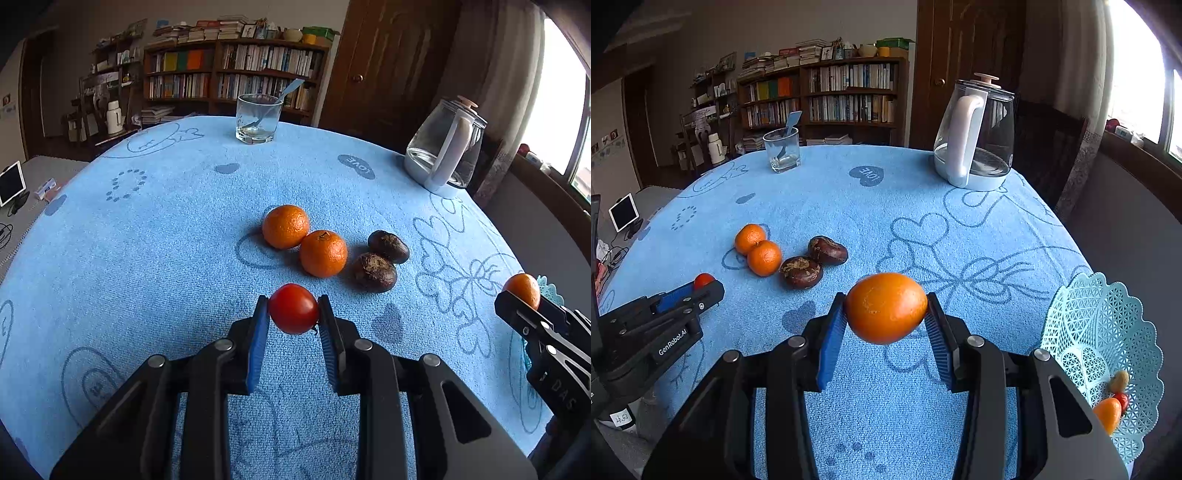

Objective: Organize fruits
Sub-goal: 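Carry the orange into the basket and open the right tool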

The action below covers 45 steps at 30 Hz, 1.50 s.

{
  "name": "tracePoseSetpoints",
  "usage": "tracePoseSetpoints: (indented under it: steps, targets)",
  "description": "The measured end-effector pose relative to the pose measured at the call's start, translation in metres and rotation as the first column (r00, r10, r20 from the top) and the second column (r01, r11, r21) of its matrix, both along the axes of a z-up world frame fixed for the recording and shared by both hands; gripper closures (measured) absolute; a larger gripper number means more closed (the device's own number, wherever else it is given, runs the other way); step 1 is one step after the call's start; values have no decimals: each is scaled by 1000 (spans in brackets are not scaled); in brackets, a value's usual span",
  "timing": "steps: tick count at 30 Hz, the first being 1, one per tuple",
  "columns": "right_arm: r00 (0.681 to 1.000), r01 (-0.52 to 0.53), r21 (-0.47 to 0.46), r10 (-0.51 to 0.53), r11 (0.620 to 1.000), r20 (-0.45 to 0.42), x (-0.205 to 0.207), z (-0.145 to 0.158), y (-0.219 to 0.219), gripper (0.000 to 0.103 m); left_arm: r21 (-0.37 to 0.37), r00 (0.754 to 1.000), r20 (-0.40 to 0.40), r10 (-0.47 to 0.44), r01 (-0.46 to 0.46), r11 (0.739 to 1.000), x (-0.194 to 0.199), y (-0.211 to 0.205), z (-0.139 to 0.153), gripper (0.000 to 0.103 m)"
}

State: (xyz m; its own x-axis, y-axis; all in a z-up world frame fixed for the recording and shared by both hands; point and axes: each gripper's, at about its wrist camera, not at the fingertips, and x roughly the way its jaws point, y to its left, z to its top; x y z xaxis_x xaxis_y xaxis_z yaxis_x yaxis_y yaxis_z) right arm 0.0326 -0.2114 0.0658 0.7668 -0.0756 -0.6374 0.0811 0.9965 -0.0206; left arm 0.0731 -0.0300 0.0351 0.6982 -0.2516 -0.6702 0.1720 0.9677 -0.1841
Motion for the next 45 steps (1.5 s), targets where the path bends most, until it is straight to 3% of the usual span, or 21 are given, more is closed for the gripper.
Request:
tracePoseSetpoints:
  steps: [25,45]
  targets:
    - [990,122,118,-129,985,56,-48,10,-87,59,65,988,39,-150,148,987,-42,-75,26,76]
    - [954,292,246,-300,924,-8,-81,-16,-180,58,101,968,47,-246,240,965,-59,-128,33,76]
